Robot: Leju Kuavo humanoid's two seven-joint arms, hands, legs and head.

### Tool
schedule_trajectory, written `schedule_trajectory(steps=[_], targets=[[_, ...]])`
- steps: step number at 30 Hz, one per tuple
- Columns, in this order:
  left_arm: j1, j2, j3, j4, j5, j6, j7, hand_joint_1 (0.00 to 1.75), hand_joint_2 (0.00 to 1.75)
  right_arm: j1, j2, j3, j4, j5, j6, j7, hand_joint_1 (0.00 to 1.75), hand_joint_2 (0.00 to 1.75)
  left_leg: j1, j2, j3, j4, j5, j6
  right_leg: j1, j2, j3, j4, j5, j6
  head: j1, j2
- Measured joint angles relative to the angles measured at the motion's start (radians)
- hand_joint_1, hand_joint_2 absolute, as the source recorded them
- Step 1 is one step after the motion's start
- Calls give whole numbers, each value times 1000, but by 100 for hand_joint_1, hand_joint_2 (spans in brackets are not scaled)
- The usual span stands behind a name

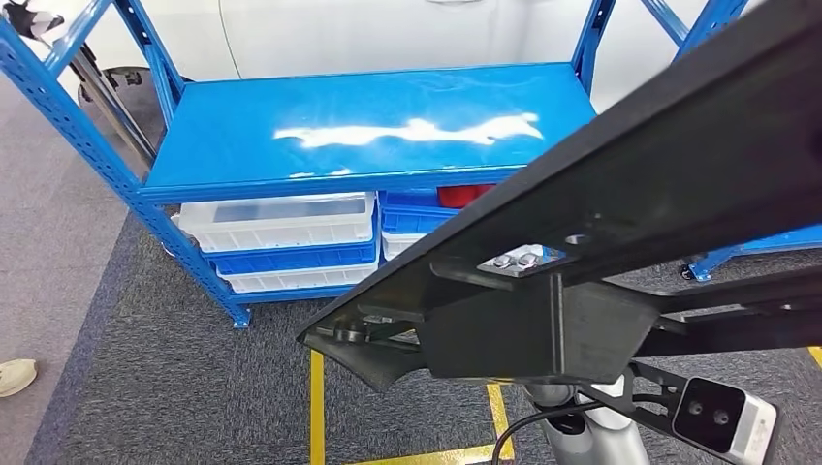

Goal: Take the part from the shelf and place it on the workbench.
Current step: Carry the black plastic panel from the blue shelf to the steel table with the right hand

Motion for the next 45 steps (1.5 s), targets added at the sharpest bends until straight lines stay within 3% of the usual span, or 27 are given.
schedule_trajectory(steps=[2, 4, 5, 7, 9, 10, 11, 12, 14, 16, 18, 20, 21, 24, 26, 27, 28, 30, 32, 34, 36, 37, 39, 41, 42, 43, 45], targets=[[-2, -1, 0, 0, -2, 3, 7, 0, 0, -5, -1, 8, -1, 8, -19, 0, 175, 175, -5, -3, 44, -80, -17, 12, 1, -1, -10, 5, 14, 11, 0, 0], [0, -2, 1, 0, -7, 6, 15, 0, 0, -7, -6, 16, 0, 9, -34, 1, 175, 175, -6, -2, 35, -89, -7, 27, -1, 0, -16, 5, 26, 24, 0, 0], [1, -3, 2, 0, -9, 6, 20, 0, 0, -7, -9, 20, 0, 8, -39, 1, 175, 175, -5, 0, 28, -90, 3, 36, -2, 1, -23, 12, 16, 29, 0, 0], [1, -5, 2, 0, -11, 6, 26, 0, 0, -7, -18, 29, 3, 6, -47, 1, 175, 175, -2, 5, 7, -92, 25, 49, -6, 4, -49, 77, -58, 38, 0, 0], [2, -9, 2, 0, -14, 4, 25, 0, 0, -6, -24, 38, 12, 8, -50, 1, 175, 175, -4, 6, -21, -90, 47, 55, -10, 5, -83, 203, -153, 44, 0, 0], [2, -12, 2, 0, -16, 2, 21, 0, 0, -5, -25, 41, 17, 12, -50, 1, 175, 175, -4, 6, -35, -89, 57, 54, -11, 5, -91, 257, -174, 46, 0, 0], [3, -15, 2, 0, -17, -1, 18, 0, 0, -4, -27, 44, 21, 17, -50, 1, 175, 175, -5, 6, -50, -87, 66, 54, -11, 5, -86, 284, -173, 47, 0, 0], [3, -18, 2, 0, -19, -4, 14, 0, 0, -3, -28, 45, 25, 23, -49, 1, 175, 175, -5, 6, -63, -84, 74, 52, -11, 5, -63, 274, -153, 45, 0, 0], [3, -26, 2, 0, -23, -7, 10, 0, 0, -2, -29, 49, 30, 35, -45, 1, 175, 175, -5, 6, -85, -78, 86, 49, -9, 5, 29, 160, -109, 37, 0, 0], [3, -34, 2, 0, -25, -6, 8, 0, 0, -1, -29, 52, 31, 43, -39, 1, 175, 175, -6, 5, -96, -74, 96, 40, -2, 5, 115, 29, -108, 25, 0, 0], [3, -40, 2, 0, -24, -1, 8, 0, 0, 1, -29, 52, 31, 49, -33, 0, 175, 175, -4, 6, -99, -76, 107, 28, 4, 5, 139, -20, -117, 15, 0, 0], [3, -43, 2, 0, -21, 6, 11, 0, 0, 4, -29, 52, 31, 54, -28, 0, 175, 175, -3, 6, -103, -75, 109, 16, 1, 4, 135, -29, -102, 4, 0, 0], [4, -45, 2, 0, -20, 10, 14, 0, 0, 4, -28, 53, 32, 56, -27, 0, 175, 175, -3, 6, -110, -59, 93, 11, -3, 3, 133, -34, -94, -3, 0, 0], [5, -47, 5, 0, -19, 21, 19, 0, 0, 6, -25, 54, 35, 59, -26, 0, 175, 175, 1, 4, -169, 102, -19, -3, -6, 0, 116, -38, -75, -13, 0, 0], [6, -48, 8, 0, -18, 25, 19, 0, 0, 10, -23, 54, 37, 62, -24, 0, 175, 175, 3, 4, -193, 195, -52, -10, -6, -1, 104, -34, -68, -12, 0, 0], [6, -48, 9, 0, -18, 25, 19, 0, 0, 13, -23, 54, 37, 62, -21, 0, 175, 175, 4, 4, -179, 188, -40, -13, -6, -1, 99, -31, -66, -10, 0, 0], [6, -48, 9, 0, -18, 26, 19, 0, 0, 15, -22, 54, 37, 62, -19, 0, 175, 175, 6, 5, -147, 143, -13, -14, -7, -1, 96, -27, -66, -8, 0, 0], [6, -49, 10, 0, -18, 27, 19, 0, 0, 16, -21, 53, 36, 62, -16, 0, 175, 175, 8, 4, -63, 8, 33, -12, -7, 0, 87, -17, -67, -2, 0, 0], [6, -49, 10, 0, -18, 28, 19, 0, 0, 17, -20, 53, 36, 61, -13, 0, 175, 175, 5, 2, -23, -66, 42, -4, -5, 3, 78, -9, -66, 8, 0, 0], [7, -51, 10, 0, -18, 30, 20, 0, 0, 19, -19, 53, 34, 59, -1, 0, 175, 175, 4, 2, -26, -74, 42, 7, -3, 7, 71, -6, -61, 20, 0, 0], [6, -54, 11, 0, -17, 34, 21, 0, 0, 20, -17, 52, 26, 58, 17, 0, 175, 175, 7, 9, -29, -80, 47, 21, -4, 10, 60, 13, -76, 30, 0, 0], [5, -55, 11, 0, -16, 36, 21, 0, 0, 21, -16, 51, 20, 58, 24, 0, 175, 175, 9, 14, -30, -83, 50, 29, -5, 11, 44, 47, -98, 35, 0, 0], [4, -56, 13, 0, -12, 38, 23, 0, 0, 25, -13, 50, 10, 57, 29, 0, 175, 175, 8, 25, -34, -84, 53, 38, -9, 10, -16, 173, -160, 41, 0, 0], [4, -57, 17, 0, -8, 39, 25, 0, 0, 30, -13, 50, 5, 57, 26, -1, 175, 175, 6, 38, -36, -83, 54, 41, -11, 10, -68, 280, -190, 45, 0, 0], [4, -57, 18, 0, -8, 40, 27, 0, 0, 32, -13, 50, 3, 57, 24, -1, 175, 175, 5, 45, -37, -82, 54, 41, -12, 8, -70, 282, -177, 45, 0, 0], [3, -58, 20, 0, -8, 40, 27, 0, 0, 33, -13, 50, 0, 57, 22, -1, 175, 175, 5, 51, -37, -81, 53, 41, -12, 4, -51, 242, -147, 43, 0, 0], [2, -61, 22, 0, -8, 42, 28, 0, 0, 33, -13, 50, -9, 56, 20, -1, 175, 175, 2, 64, -35, -78, 51, 38, -6, -30, 17, 101, -80, 35, 0, 0]])
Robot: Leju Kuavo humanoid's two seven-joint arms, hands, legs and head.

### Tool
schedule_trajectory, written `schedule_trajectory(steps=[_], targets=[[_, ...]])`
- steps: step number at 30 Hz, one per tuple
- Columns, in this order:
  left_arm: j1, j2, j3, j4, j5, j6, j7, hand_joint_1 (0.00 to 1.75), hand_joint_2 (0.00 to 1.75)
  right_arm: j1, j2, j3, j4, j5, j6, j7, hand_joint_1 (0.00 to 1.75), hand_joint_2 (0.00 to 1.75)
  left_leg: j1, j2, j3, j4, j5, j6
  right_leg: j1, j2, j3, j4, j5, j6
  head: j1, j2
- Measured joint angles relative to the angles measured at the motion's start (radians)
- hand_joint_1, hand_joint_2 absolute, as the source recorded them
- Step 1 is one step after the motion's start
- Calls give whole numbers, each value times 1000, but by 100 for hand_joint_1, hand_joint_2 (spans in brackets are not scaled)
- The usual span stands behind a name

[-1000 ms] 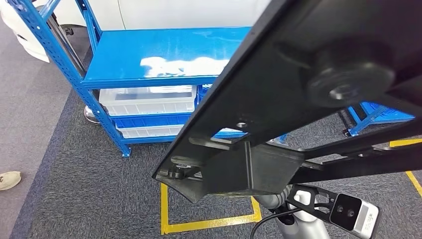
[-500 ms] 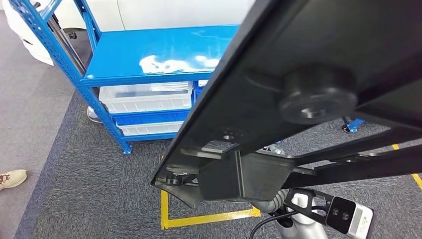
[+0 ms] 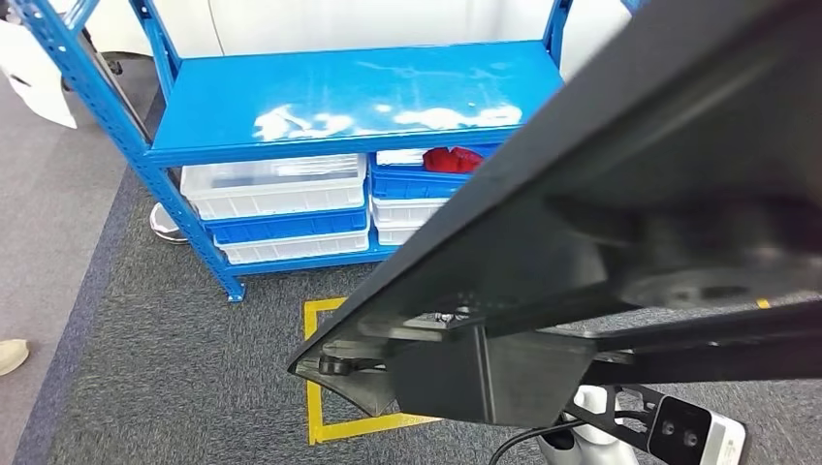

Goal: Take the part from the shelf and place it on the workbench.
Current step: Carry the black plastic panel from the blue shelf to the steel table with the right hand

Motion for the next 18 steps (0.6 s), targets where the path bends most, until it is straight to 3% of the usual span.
schedule_trajectory(steps=[2, 3, 5, 7, 9, 10, 11, 12, 14, 15, 16, 18], targets=[[0, -3, 3, 0, -1, 6, 0, 0, 0, -1, 1, 0, -11, 1, -5, 0, 175, 175, -5, 15, -1, 3, -2, -7, 10, -31, 38, -89, 26, -11, 0, 0], [1, -4, 5, 0, -2, 9, -1, 0, 0, 0, 1, -1, -20, 3, -10, 0, 175, 175, -7, 24, -1, 3, -2, -11, 14, -31, 38, -98, 24, -16, 0, 0], [-1, -4, 7, 0, -3, 17, -4, 0, 0, 3, 3, -4, -41, 7, -19, 0, 175, 175, -7, 39, -1, 4, -4, -22, 11, -10, 33, -103, 31, -28, 0, 0], [-3, -6, 8, 0, -9, 29, -13, 0, 0, 5, 6, -7, -63, 11, -30, -1, 175, 175, -4, 10, -15, 42, -37, -31, 4, 11, 32, -110, 40, -41, 0, 0], [-1, -8, 8, 0, -22, 43, -25, 0, 0, 8, 8, -9, -86, 19, -46, -1, 175, 175, -1, -37, -62, 157, -106, -37, 2, 32, 30, -112, 46, -49, 0, 0], [1, -8, 8, 0, -29, 48, -31, 0, 0, 12, 9, -10, -98, 24, -54, -1, 175, 175, -1, -48, -92, 227, -136, -39, 2, 43, 27, -112, 48, -50, 0, 0], [3, -8, 8, 0, -36, 52, -37, 0, 0, 16, 9, -10, -112, 29, -60, -1, 175, 175, -1, -53, -113, 276, -151, -40, 3, 56, 25, -110, 49, -51, 0, 0], [4, -8, 7, 0, -41, 54, -41, 0, 0, 21, 9, -11, -126, 32, -67, -1, 175, 175, -1, -55, -119, 291, -145, -41, 3, 69, 24, -108, 50, -50, 0, 0], [4, -8, 4, 0, -47, 57, -47, 0, 0, 25, 9, -13, -151, 38, -74, -1, 175, 175, 0, -63, -76, 207, -85, -39, 3, 94, 22, -103, 50, -48, 0, 0], [3, -8, 3, 0, -49, 57, -48, 0, 0, 26, 9, -14, -161, 39, -75, -1, 175, 175, 2, -83, -43, 138, -54, -36, 3, 106, 20, -98, 50, -45, 0, 0], [2, -8, 1, 0, -50, 58, -48, 0, 0, 26, 9, -14, -170, 39, -75, -1, 175, 175, 5, -104, -16, 78, -34, -35, 3, 119, 15, -92, 50, -41, 0, 0], [2, -8, -2, 0, -53, 58, -49, 0, 0, 26, 9, -15, -186, 40, -77, -1, 175, 175, 6, -133, 8, 21, -27, -29, 2, 140, 3, -85, 53, -28, 0, 0]])
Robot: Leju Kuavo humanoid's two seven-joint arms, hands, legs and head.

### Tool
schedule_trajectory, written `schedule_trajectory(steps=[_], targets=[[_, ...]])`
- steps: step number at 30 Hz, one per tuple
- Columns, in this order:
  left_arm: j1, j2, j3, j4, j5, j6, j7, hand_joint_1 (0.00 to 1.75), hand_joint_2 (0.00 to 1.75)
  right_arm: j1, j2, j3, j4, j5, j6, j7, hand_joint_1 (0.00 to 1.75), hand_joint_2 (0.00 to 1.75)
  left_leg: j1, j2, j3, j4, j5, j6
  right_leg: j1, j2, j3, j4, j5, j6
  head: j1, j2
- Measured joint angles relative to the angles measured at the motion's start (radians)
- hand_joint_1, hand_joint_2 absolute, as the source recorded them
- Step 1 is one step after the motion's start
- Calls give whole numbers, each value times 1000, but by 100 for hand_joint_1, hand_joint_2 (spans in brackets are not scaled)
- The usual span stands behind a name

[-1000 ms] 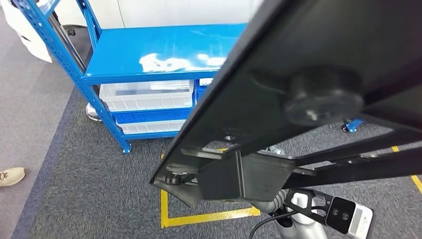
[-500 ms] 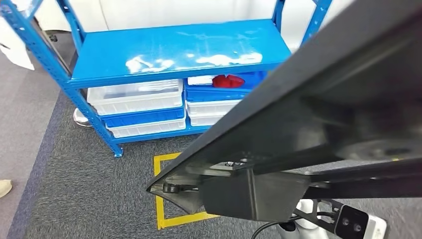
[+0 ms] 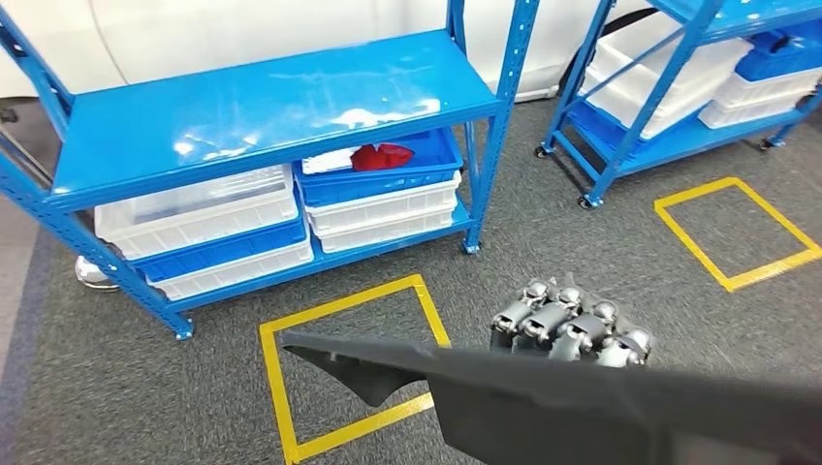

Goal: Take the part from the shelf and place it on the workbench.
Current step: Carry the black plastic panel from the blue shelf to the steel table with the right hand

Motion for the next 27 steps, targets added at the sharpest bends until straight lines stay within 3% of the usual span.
schedule_trajectory(steps=[2, 4, 6, 8, 9, 10, 12, 14, 15, 17, 18, 19, 20, 22, 24, 25, 27], targets=[[0, -1, -4, 0, -2, 2, -1, 0, 0, 2, 0, -1, -13, 4, -10, 0, 175, 175, -1, 16, 1, -6, 3, 10, -3, 14, -9, 0, 6, 13, 0, 0], [-3, -2, -8, 0, -6, 8, -1, 0, 0, 4, 0, -1, -26, 15, -38, 0, 175, 175, 0, 39, 1, -13, 11, 23, -2, -19, -24, 30, -16, 25, 0, 0], [-1, -2, -11, 0, -12, 14, 1, 0, 0, 3, -2, 1, -34, 30, -80, -1, 175, 175, 0, 63, -2, -16, 15, 31, -4, -73, -69, 133, -79, 34, 0, 0], [4, -1, -12, 0, -19, 13, 4, 0, 0, -5, -8, 6, -29, 33, -119, -1, 175, 175, -2, 91, -6, -15, 15, 32, -10, -92, -120, 252, -131, 41, 0, 0], [6, 0, -12, 0, -24, 9, 5, 0, 0, -19, -13, 7, -16, 27, -131, -1, 175, 175, -2, 106, -8, -14, 15, 31, -12, -96, -126, 274, -133, 43, 0, 0], [6, 0, -14, 0, -29, 4, 5, 0, 0, -40, -18, 6, 5, 17, -138, 0, 175, 175, -2, 121, -9, -13, 15, 31, -14, -101, -114, 259, -119, 45, 0, 0], [2, 0, -19, 0, -39, -5, 3, 0, 0, -92, -27, -5, 60, -9, -139, 8, 175, 175, -2, 145, -8, -12, 15, 28, -15, -127, -40, 134, -64, 42, 0, 0], [-2, 0, -24, 0, -44, -9, -4, 0, 0, -133, -32, -20, 109, -26, -130, 17, 175, 175, -6, 162, -7, -11, 14, 19, -5, -161, 20, 23, -35, 29, 0, 0], [-3, 0, -26, 0, -45, -10, -8, 0, 0, -147, -34, -26, 130, -30, -125, 21, 175, 175, -7, 169, -6, -11, 15, 14, 0, -169, 31, 0, -33, 22, 0, 0], [-4, 0, -31, 0, -46, -8, -19, 0, 0, -165, -36, -33, 167, -25, -113, 29, 175, 175, -9, 185, -3, -15, 16, 1, 3, -152, 26, -7, -30, 8, 0, 0], [-6, 0, -32, 0, -46, -7, -25, 0, 0, -171, -37, -35, 183, -15, -107, 33, 175, 175, -8, 183, -2, -13, 13, -5, 1, -143, 27, -11, -26, 2, 0, 0], [-7, 0, -33, 0, -45, -5, -33, 0, 0, -177, -38, -36, 201, 0, -100, 35, 175, 175, -6, 167, -6, 0, 1, -9, -2, -134, 28, -17, -22, -5, 0, 0], [-7, 0, -34, 0, -45, -3, -40, 0, 0, -186, -38, -34, 223, 19, -95, 34, 175, 175, -4, 143, -20, 33, -21, -13, -5, -124, 30, -22, -18, -12, 0, 0], [-4, 1, -35, 0, -43, -1, -50, 0, 0, -203, -39, -26, 275, 55, -90, 25, 175, 175, -2, 92, -78, 157, -85, -18, -6, -102, 29, -24, -13, -20, 0, 0], [1, 2, -35, 0, -43, 1, -53, 0, 0, -209, -39, -18, 323, 76, -90, 19, 175, 175, -2, 77, -133, 265, -115, -19, -4, -75, 27, -23, -12, -21, 0, 0], [2, 2, -35, 0, -43, 2, -55, 0, 0, -212, -39, -14, 343, 86, -92, 19, 175, 175, -2, 75, -138, 269, -102, -18, -3, -62, 27, -21, -12, -22, 0, 0], [2, 2, -35, 0, -47, 2, -60, 0, 0, -230, -39, 1, 382, 119, -105, 22, 175, 175, -2, 61, -98, 166, -28, -13, -3, -35, 27, -17, -13, -20, 0, 0]])
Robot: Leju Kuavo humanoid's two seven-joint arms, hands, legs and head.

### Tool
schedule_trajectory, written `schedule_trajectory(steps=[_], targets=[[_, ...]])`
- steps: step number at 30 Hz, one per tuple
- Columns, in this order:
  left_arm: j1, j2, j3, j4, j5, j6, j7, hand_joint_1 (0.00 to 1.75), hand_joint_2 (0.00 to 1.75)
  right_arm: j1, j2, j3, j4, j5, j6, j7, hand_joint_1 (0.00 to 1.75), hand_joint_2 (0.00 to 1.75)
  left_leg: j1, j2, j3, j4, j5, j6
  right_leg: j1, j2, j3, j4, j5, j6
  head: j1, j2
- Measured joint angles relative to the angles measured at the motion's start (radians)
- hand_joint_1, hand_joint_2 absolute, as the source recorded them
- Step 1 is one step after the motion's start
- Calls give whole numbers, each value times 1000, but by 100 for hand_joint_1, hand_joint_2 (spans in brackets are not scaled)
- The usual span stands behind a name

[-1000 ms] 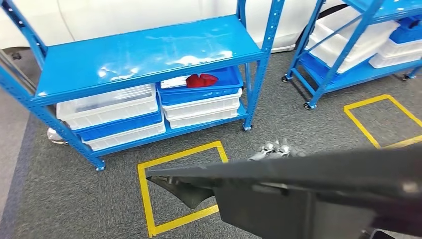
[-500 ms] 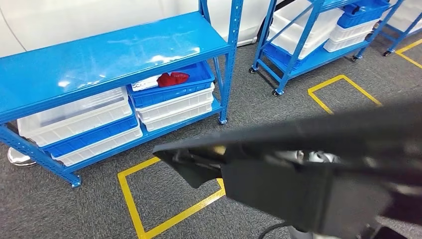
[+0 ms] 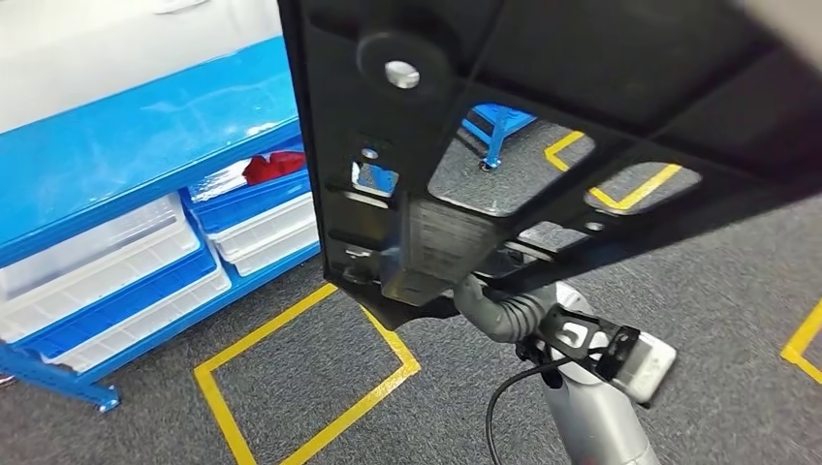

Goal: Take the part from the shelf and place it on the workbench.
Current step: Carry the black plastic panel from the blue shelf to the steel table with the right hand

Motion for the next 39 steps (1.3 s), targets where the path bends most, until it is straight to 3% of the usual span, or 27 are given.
schedule_trajectory(steps=[1, 3, 4, 6, 8, 10, 12, 13, 14, 15, 17, 19, 21, 23, 25, 26, 27, 28, 29, 30, 32, 34, 36, 37, 39], targets=[[0, 1, 0, 0, -4, -2, -4, 0, 0, -15, 0, 13, 25, 27, -11, 3, 175, 175, 1, -21, 29, -68, 32, 4, 1, 13, -1, 4, -1, 3, 0, 0], [-2, 2, -2, 0, -12, -10, -11, 0, 0, -49, 1, 49, 88, 79, -34, 10, 175, 175, 3, -55, 67, -158, 58, 9, 0, 39, -11, 11, -1, 13, 0, 0], [-3, 2, -3, 0, -15, -14, -13, 0, 0, -63, 1, 67, 120, 97, -45, 12, 175, 175, 2, -60, 71, -170, 54, 12, -2, 50, -18, 13, 1, 20, 0, 0], [-8, 1, -4, 0, -17, -19, -16, 0, 0, -80, 1, 92, 169, 112, -57, 11, 175, 175, 5, -42, 72, -179, 58, 22, -3, 61, -25, 12, 5, 33, 0, 0], [-9, 0, -5, 1, -18, -22, -17, 0, 0, -97, 1, 104, 201, 114, -62, 8, 175, 175, 10, -19, 74, -187, 63, 34, 1, 17, -46, 52, -20, 44, 0, 0], [-7, 1, -5, 1, -18, -22, -18, 0, 0, -114, 1, 115, 225, 115, -65, 7, 175, 175, 7, 5, 75, -190, 64, 41, -1, -43, -103, 166, -77, 54, 0, 0], [-4, 1, -5, 1, -17, -22, -22, 0, 0, -122, 1, 128, 248, 118, -71, 7, 175, 175, 5, 29, 75, -190, 62, 42, -8, -61, -159, 275, -113, 61, 0, 0], [-4, 1, -5, 1, -17, -23, -25, 0, 0, -127, 1, 136, 263, 121, -76, 8, 175, 175, 5, 42, 76, -189, 60, 41, -9, -64, -165, 284, -105, 63, 0, 0], [-5, 1, -5, 1, -17, -23, -27, 0, 0, -134, 1, 144, 278, 124, -83, 8, 175, 175, 5, 54, 78, -189, 58, 40, -10, -68, -152, 254, -80, 62, 0, 0], [-7, 1, -5, 1, -15, -23, -28, 0, 0, -143, 2, 153, 293, 125, -91, 7, 175, 175, 5, 64, 81, -188, 56, 38, -10, -79, -120, 191, -45, 59, 0, 0], [-8, 1, -5, 1, -11, -22, -28, 0, 0, -162, 4, 165, 317, 113, -104, 1, 175, 175, 1, 84, 86, -187, 50, 31, 0, -121, -53, 58, 4, 45, 0, 0], [-7, 3, -4, 1, -8, -19, -28, 0, 0, -179, 8, 171, 330, 85, -111, -7, 175, 175, -4, 104, 90, -187, 46, 20, 11, -140, -33, 8, 10, 30, 0, 0], [-7, 4, -3, 1, -8, -15, -28, 0, 0, -184, 9, 168, 335, 53, -118, -14, 175, 175, -5, 121, 93, -189, 41, 9, 11, -116, -35, 3, 14, 17, 0, 0], [-8, 8, -3, 1, -9, -15, -28, 0, 0, -183, 7, 157, 332, 20, -123, -16, 175, 175, -2, 92, 86, -160, 16, 0, 4, -94, -30, -7, 20, 5, 0, 0], [-4, 14, -2, 1, -9, -13, -26, 0, 0, -179, 8, 143, 319, -13, -123, -17, 175, 175, 1, 39, 41, -53, -44, -4, 2, -71, -28, -11, 22, -4, 0, 0], [-1, 16, -2, 1, -9, -12, -24, 0, 0, -175, 9, 135, 311, -26, -121, -17, 175, 175, 1, 25, 8, 18, -75, -6, 2, -58, -28, -10, 22, -7, 0, 0], [2, 19, -1, 1, -9, -10, -22, 0, 0, -170, 10, 128, 303, -34, -120, -17, 175, 175, 2, 18, -20, 73, -91, -8, 3, -43, -27, -10, 22, -8, 0, 0], [4, 22, -1, 1, -10, -9, -20, 0, 0, -163, 10, 122, 295, -40, -119, -16, 175, 175, 2, 15, -35, 96, -87, -9, 3, -28, -27, -8, 21, -8, 0, 0], [4, 25, -1, 1, -12, -8, -18, 0, 0, -157, 10, 114, 286, -44, -120, -15, 175, 175, 2, 14, -32, 80, -64, -10, 2, -13, -27, -5, 21, -6, 0, 0], [4, 27, -1, 1, -13, -8, -15, 0, 0, -150, 10, 106, 276, -48, -121, -15, 175, 175, 4, 7, -12, 27, -26, -10, 1, 1, -27, -1, 19, -4, 0, 0], [5, 31, -1, 1, -15, -8, -7, 0, 0, -140, 10, 84, 252, -60, -123, -17, 175, 175, 11, -42, 43, -103, 32, -8, 0, 28, -33, 12, 13, 5, 0, 0], [6, 34, 0, 1, -14, -8, 5, 0, 0, -128, 9, 57, 226, -73, -123, -20, 175, 175, 14, -82, 68, -161, 42, -2, -2, 51, -45, 21, 13, 17, 0, 0], [6, 34, 1, 1, -11, -11, 17, 0, 0, -108, 4, 22, 194, -88, -119, -20, 175, 175, 12, -68, 70, -166, 42, 9, -5, 74, -53, 19, 17, 31, 0, 0], [4, 33, 1, 2, -9, -16, 24, 0, 0, -96, 0, 1, 174, -95, -113, -21, 175, 175, 13, -57, 73, -170, 44, 16, -4, 68, -55, 22, 15, 38, 0, 0], [4, 32, 2, 2, -12, -27, 34, 0, 0, -73, -6, -39, 128, -99, -98, -22, 175, 175, 16, -31, 79, -180, 47, 30, -2, 16, -81, 76, -17, 48, 0, 0]])
